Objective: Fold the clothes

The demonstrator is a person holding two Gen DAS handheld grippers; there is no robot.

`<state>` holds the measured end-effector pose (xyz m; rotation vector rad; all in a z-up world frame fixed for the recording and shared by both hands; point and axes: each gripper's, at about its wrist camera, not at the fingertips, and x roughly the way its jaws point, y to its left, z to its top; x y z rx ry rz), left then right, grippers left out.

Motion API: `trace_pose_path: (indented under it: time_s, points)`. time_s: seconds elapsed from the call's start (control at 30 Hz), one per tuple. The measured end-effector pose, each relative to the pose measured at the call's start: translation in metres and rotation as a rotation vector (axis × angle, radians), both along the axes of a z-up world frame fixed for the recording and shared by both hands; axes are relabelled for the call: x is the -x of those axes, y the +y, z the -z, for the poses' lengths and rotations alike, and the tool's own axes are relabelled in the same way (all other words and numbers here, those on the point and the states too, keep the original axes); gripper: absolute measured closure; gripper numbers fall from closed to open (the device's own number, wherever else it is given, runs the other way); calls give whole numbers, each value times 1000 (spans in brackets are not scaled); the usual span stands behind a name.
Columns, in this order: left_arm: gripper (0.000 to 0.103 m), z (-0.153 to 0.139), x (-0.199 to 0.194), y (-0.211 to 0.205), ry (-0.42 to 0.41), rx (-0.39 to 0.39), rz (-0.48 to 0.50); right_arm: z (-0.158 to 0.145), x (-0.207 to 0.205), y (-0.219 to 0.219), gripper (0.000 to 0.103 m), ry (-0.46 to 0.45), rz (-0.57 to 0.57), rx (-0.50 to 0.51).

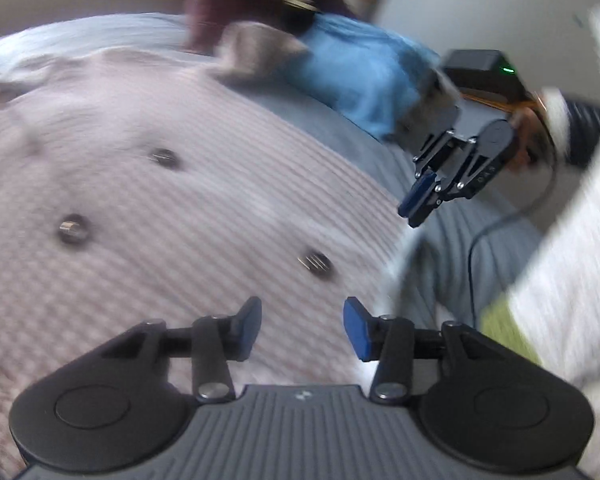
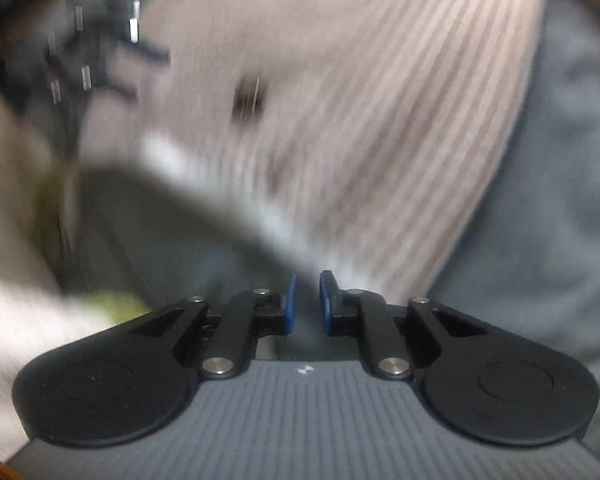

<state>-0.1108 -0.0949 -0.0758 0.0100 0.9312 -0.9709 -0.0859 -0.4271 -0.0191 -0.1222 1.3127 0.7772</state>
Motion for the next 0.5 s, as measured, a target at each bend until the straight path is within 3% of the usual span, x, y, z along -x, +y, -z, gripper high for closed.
trace_pose_path:
  time_s: [0.07,0.17,0.27,0.37,0.5]
  points:
    - [57,3,-9,-7,-13,-5,-9,-16,-24,0,77,-93,79,-88]
    - [56,18,-16,-23,-17,-67,13,-7,-46,5,69,-226,208,-76]
    - [53,34,-8,-30,-32,-108,23,27,-52,-3,69,-193,227,104]
    - [49,33,0,-29,-63,-100,53,27,-55,-14,69,-159,279,71]
    - [49,33,-11,-17,35,-27,1,5,-54,-4,69,-214,325,-11]
